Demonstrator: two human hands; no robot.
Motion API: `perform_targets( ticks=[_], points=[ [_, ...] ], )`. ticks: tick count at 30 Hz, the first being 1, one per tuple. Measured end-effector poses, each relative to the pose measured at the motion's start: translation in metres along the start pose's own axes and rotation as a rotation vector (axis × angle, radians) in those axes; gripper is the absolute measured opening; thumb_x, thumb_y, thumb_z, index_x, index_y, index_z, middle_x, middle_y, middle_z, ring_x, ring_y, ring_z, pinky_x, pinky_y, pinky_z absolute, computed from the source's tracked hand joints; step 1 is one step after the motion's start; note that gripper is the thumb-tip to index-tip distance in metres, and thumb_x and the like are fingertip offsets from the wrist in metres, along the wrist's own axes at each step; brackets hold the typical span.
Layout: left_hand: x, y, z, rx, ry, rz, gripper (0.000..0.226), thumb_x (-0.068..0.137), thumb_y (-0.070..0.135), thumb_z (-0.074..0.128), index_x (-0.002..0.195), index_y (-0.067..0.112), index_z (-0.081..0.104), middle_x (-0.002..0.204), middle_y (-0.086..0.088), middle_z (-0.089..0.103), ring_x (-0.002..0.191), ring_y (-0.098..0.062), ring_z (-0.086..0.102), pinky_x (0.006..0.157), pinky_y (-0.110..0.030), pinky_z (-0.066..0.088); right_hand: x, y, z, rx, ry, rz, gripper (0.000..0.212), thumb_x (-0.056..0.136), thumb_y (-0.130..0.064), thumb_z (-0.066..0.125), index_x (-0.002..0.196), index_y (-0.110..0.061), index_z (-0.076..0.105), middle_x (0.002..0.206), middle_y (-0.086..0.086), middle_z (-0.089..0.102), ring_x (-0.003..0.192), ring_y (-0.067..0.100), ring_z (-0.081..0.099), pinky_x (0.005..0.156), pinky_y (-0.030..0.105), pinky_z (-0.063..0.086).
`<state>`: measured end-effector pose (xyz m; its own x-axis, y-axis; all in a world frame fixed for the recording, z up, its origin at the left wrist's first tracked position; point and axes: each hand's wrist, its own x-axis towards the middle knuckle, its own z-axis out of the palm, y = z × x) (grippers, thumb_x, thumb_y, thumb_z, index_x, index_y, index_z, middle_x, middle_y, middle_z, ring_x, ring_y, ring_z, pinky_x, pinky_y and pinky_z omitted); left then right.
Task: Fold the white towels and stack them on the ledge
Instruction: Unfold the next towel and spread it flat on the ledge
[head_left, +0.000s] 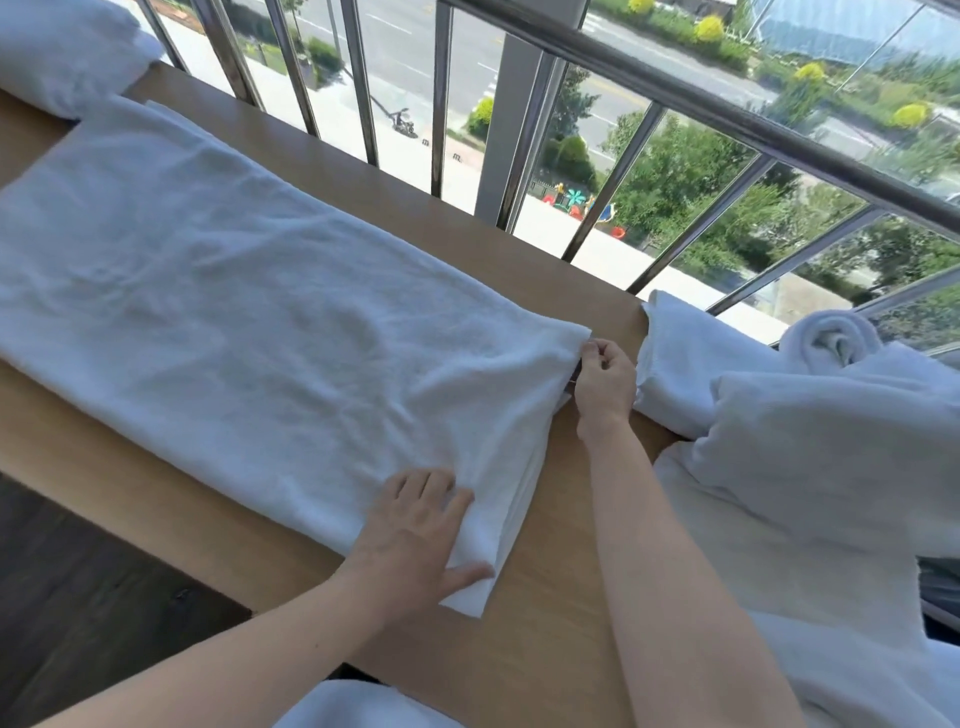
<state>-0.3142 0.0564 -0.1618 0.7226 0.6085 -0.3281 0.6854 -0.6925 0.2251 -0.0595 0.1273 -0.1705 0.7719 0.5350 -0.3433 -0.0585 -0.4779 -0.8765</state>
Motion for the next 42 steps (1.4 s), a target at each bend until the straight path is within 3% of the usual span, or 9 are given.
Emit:
perform_targets(
  ticks=[2,5,7,11,18,24,32,37,42],
  points=[
    [0.005,0.012,0.0,0.02,-0.003,-0.022,0.08,0.079,0.086,0.026,0.12,0.022,0.047,0.114,0.002,0.043,0.103,-0.021,0.042,0.093,-0.037,0.039,-0.003,0.005,-0.003,-0.038,-0.061,0.027,0.028,0.096,-0.002,0.044,0.085,-0.018,0.065,0.083,0.003,0.065,0.077,0.02,0.057,0.066,0.034,0.048],
    [0.016,0.031,0.002,-0.047,-0.061,-0.121,0.063,0.084,0.078,0.039,0.113,0.023,0.04,0.103,0.004,0.038,0.091,-0.017,0.034,0.076,-0.03,0.039,-0.006,0.011,-0.004,-0.171,-0.087,0.024,0.009,0.096,-0.022,0.058,0.104,-0.019,0.061,0.092,-0.002,0.064,0.086,0.021,0.064,0.071,0.034,0.056],
    [0.024,0.036,0.002,-0.067,-0.062,-0.168,0.044,0.093,0.064,0.044,0.11,0.023,0.038,0.105,0.004,0.042,0.09,-0.015,0.032,0.069,-0.029,0.036,-0.008,0.013,0.0,-0.191,-0.123,0.095,0.022,0.094,-0.031,0.063,0.109,-0.016,0.059,0.102,0.001,0.064,0.094,0.022,0.065,0.079,0.04,0.058],
    [0.03,0.032,-0.001,-0.187,-0.063,-0.166,0.022,0.099,0.046,0.043,0.097,0.025,0.035,0.097,0.006,0.046,0.087,-0.015,0.042,0.07,-0.03,0.041,-0.012,0.012,0.006,-0.157,-0.185,0.159,0.017,0.093,-0.022,0.064,0.108,-0.014,0.06,0.101,0.002,0.066,0.091,0.02,0.064,0.066,0.028,0.049],
    [0.014,0.014,0.0,-0.5,0.038,-0.018,0.018,0.097,0.031,0.055,0.087,0.026,0.041,0.071,0.013,0.038,0.061,-0.006,0.038,0.058,-0.014,0.031,-0.008,0.008,-0.01,-0.071,-0.067,-0.148,0.024,0.088,-0.005,0.059,0.081,-0.027,0.06,0.075,-0.008,0.062,0.058,-0.002,0.053,0.052,0.012,0.041],
    [0.018,0.016,0.009,-0.454,-0.02,-0.018,0.009,0.101,0.034,0.046,0.098,0.026,0.043,0.088,0.009,0.05,0.078,-0.011,0.048,0.069,-0.024,0.042,-0.008,0.022,-0.007,0.096,-0.028,0.01,0.02,0.093,-0.009,0.06,0.095,-0.029,0.056,0.095,-0.004,0.064,0.078,0.009,0.059,0.062,0.017,0.049],
    [0.018,0.012,0.007,-0.368,-0.039,0.097,0.012,0.099,0.032,0.045,0.09,0.025,0.04,0.074,0.01,0.044,0.062,-0.009,0.04,0.055,-0.018,0.029,0.007,0.008,-0.006,-0.069,-0.187,0.068,0.022,0.092,-0.018,0.062,0.101,-0.032,0.048,0.105,0.004,0.064,0.091,0.027,0.067,0.078,0.042,0.058],
    [0.018,0.01,0.003,-0.374,-0.075,0.114,0.012,0.097,0.034,0.045,0.09,0.026,0.04,0.074,0.01,0.045,0.061,-0.008,0.041,0.055,-0.019,0.03,0.006,0.01,-0.004,0.022,-0.301,0.053,0.028,0.095,-0.015,0.062,0.106,-0.034,0.044,0.097,0.003,0.061,0.079,0.012,0.061,0.06,0.02,0.052],
    [0.015,0.01,0.0,-0.376,-0.044,0.146,0.014,0.093,0.03,0.046,0.084,0.027,0.036,0.067,0.011,0.036,0.055,-0.009,0.035,0.052,-0.017,0.025,0.018,0.006,-0.008,0.008,-0.176,-0.009,0.022,0.094,-0.01,0.061,0.097,-0.03,0.054,0.085,-0.004,0.061,0.075,0.012,0.058,0.059,0.019,0.049]
  ],
)
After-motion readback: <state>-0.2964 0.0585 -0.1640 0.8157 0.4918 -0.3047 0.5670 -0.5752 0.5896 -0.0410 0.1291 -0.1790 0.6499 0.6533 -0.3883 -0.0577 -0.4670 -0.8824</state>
